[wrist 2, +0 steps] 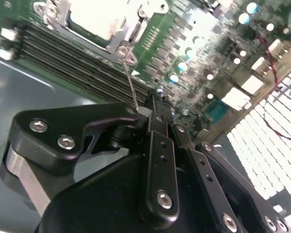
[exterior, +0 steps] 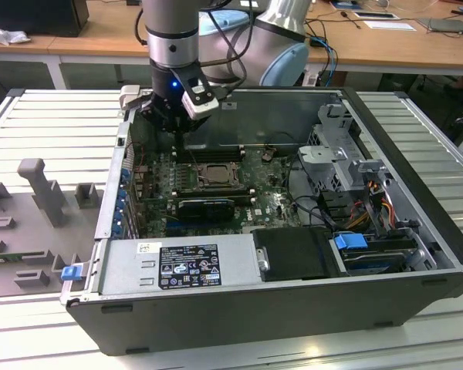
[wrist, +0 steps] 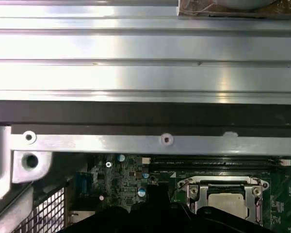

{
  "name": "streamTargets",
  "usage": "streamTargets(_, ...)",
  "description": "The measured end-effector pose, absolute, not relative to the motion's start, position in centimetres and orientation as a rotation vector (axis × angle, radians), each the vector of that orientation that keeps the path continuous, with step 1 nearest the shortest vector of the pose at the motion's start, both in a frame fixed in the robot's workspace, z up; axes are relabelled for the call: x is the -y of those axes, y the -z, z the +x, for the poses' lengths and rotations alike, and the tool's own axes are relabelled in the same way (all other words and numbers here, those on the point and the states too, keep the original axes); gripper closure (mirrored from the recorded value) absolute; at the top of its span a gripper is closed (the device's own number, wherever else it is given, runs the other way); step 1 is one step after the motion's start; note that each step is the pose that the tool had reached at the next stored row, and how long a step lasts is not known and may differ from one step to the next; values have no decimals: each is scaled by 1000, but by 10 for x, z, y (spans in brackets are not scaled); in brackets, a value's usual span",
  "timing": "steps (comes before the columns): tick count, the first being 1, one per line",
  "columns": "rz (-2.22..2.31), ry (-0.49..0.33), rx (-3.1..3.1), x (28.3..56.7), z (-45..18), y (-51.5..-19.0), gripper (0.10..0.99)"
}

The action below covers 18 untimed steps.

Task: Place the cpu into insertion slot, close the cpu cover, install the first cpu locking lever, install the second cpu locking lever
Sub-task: 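Install the first cpu locking lever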

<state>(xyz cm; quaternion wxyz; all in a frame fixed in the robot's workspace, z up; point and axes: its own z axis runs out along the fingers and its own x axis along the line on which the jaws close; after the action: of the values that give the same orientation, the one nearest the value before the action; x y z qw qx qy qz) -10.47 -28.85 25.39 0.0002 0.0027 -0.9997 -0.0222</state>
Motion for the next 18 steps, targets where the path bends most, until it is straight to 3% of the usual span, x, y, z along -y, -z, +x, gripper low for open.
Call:
streamTargets(10, 9, 71, 3133, 289, -55, -251, 980)
streamTargets(13, 9, 117, 3131, 289, -51, -250, 980)
streamTargets(18, 11, 125, 3138, 289, -51, -246, 980)
